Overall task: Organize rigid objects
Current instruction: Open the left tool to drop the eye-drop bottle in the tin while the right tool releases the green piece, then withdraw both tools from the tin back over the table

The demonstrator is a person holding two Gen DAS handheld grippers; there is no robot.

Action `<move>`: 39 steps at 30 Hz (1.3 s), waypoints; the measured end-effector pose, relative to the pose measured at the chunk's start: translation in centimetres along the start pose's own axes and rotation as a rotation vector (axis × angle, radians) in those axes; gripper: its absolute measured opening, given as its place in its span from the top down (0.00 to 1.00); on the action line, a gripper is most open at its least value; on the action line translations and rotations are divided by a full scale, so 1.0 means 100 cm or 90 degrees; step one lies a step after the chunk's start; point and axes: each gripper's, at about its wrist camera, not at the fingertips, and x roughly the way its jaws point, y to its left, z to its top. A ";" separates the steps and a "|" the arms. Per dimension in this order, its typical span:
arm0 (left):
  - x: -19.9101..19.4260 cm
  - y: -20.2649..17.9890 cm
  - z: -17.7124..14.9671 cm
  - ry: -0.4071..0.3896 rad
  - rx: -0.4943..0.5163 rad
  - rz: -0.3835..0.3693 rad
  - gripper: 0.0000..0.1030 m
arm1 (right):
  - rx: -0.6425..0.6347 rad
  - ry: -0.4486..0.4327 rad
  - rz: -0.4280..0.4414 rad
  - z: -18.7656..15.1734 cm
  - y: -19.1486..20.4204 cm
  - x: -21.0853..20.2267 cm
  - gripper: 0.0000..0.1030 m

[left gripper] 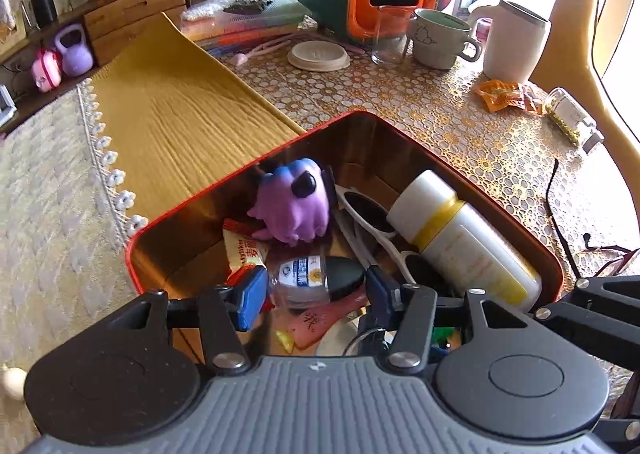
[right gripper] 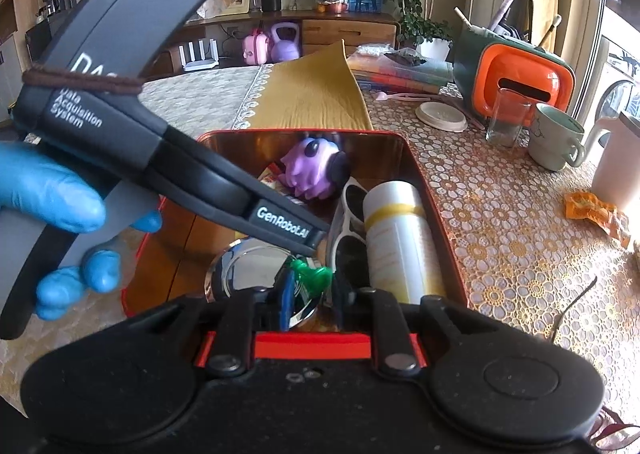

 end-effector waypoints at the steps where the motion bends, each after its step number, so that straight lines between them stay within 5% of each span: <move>1: -0.002 0.001 0.000 -0.003 -0.001 -0.001 0.45 | 0.003 0.000 0.000 0.000 0.000 -0.001 0.79; 32: -0.127 0.041 -0.046 -0.112 -0.032 -0.017 0.41 | 0.021 -0.034 0.008 0.006 0.030 -0.061 0.60; 39: -0.160 0.060 -0.069 -0.134 -0.034 -0.007 0.35 | 0.014 -0.045 0.018 0.008 0.048 -0.077 0.48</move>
